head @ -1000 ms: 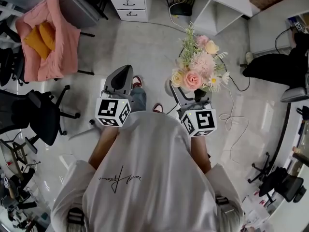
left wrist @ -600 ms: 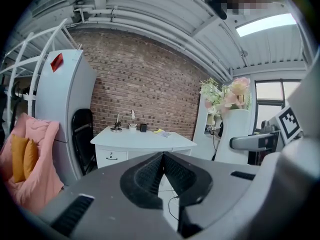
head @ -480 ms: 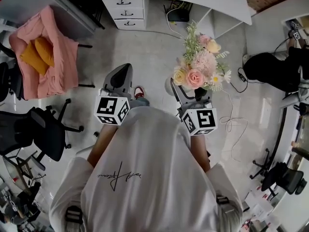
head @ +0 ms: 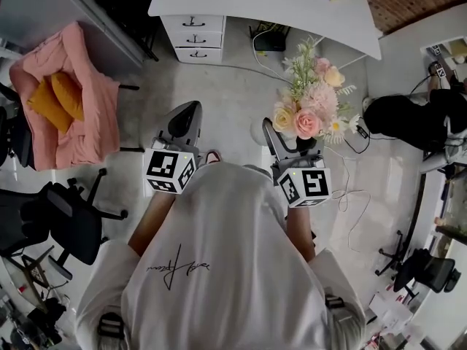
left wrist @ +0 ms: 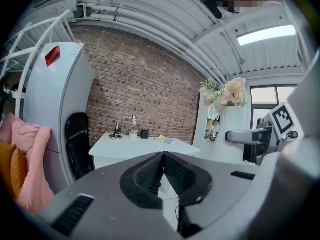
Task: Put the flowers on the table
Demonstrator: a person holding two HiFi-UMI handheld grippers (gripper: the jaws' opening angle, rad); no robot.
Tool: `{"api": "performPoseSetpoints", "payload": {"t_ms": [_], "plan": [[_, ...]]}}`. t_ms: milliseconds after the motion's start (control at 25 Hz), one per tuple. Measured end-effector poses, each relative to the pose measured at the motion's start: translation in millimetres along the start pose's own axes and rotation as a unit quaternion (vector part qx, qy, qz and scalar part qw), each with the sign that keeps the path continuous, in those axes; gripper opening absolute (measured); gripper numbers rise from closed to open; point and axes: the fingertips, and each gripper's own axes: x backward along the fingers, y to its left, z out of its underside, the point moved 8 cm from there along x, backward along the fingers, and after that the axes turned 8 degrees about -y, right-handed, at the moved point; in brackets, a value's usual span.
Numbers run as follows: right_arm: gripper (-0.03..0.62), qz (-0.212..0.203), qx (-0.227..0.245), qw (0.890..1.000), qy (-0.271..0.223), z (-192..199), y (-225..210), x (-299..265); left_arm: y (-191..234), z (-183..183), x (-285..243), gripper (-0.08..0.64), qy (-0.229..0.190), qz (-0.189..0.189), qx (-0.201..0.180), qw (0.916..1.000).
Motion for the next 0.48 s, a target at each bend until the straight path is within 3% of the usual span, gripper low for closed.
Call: {"api": "performPoseSetpoints", "payload": {"t_ms": [480], "plan": [[0.397,0.016,-0.011,1.0,0.006,2.9,3.6,-34.9,34.5,3.3,-14.3,0.005,0.012,0.002,0.016,0.9998]]}}
